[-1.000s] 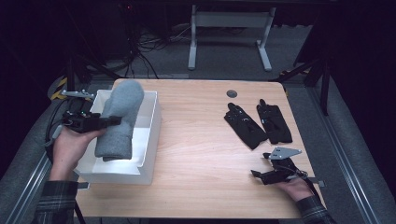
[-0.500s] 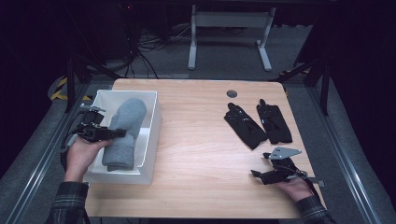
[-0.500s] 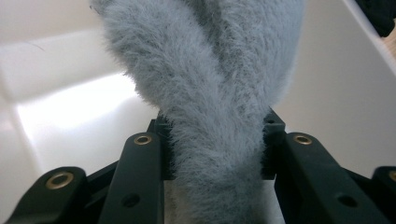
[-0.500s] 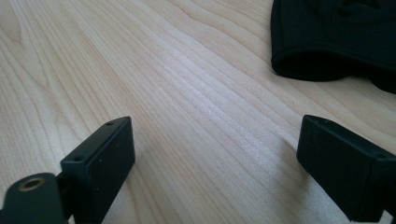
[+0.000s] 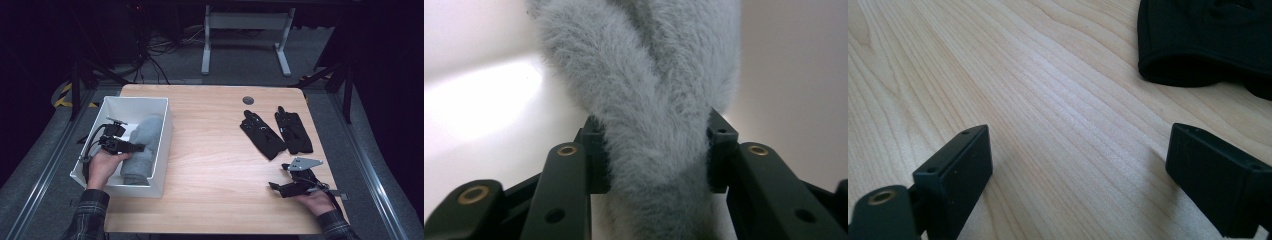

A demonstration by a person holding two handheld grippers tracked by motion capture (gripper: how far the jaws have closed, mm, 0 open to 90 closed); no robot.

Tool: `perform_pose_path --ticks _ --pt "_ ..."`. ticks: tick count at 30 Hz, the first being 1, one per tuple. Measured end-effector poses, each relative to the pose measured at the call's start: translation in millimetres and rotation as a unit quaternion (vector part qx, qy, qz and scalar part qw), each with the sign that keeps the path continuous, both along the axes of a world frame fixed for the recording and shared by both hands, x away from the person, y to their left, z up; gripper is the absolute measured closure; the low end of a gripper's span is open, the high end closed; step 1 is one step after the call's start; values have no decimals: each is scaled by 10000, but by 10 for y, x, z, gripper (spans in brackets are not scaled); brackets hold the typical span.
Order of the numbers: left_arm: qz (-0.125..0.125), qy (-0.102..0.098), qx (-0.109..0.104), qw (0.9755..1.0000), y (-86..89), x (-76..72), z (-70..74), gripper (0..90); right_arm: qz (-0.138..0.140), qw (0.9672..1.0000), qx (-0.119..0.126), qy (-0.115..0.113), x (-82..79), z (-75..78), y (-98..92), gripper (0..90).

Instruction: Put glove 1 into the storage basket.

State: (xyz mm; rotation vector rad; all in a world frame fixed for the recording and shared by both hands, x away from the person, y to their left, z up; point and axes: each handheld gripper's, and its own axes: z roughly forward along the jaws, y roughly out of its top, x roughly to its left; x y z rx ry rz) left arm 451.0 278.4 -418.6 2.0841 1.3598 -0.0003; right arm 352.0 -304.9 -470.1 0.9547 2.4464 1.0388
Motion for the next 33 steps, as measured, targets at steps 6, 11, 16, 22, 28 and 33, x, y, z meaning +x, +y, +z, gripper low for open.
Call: perform_pose_path --ticks 6,11,16,22,28,33 --pt "155 -93 234 9996 2 12 -52 423 0 10000 0 -1 0 0 0 117" --pt "287 -294 337 9986 -5 -2 17 250 -7 10000 -3 -2 0 0 1 116" --pt "468 -500 427 9967 -18 -1 134 174 -9 10000 -4 -4 0 0 1 116" --pt "555 -710 406 9951 -29 -18 270 148 -10 10000 -4 -4 0 0 1 116" --pt "416 -994 268 9938 -130 -76 491 146 -10 10000 -4 -2 0 0 1 116" --pt "230 -1171 106 9928 -252 -108 671 147 -15 10000 -13 -4 -1 0 1 115"
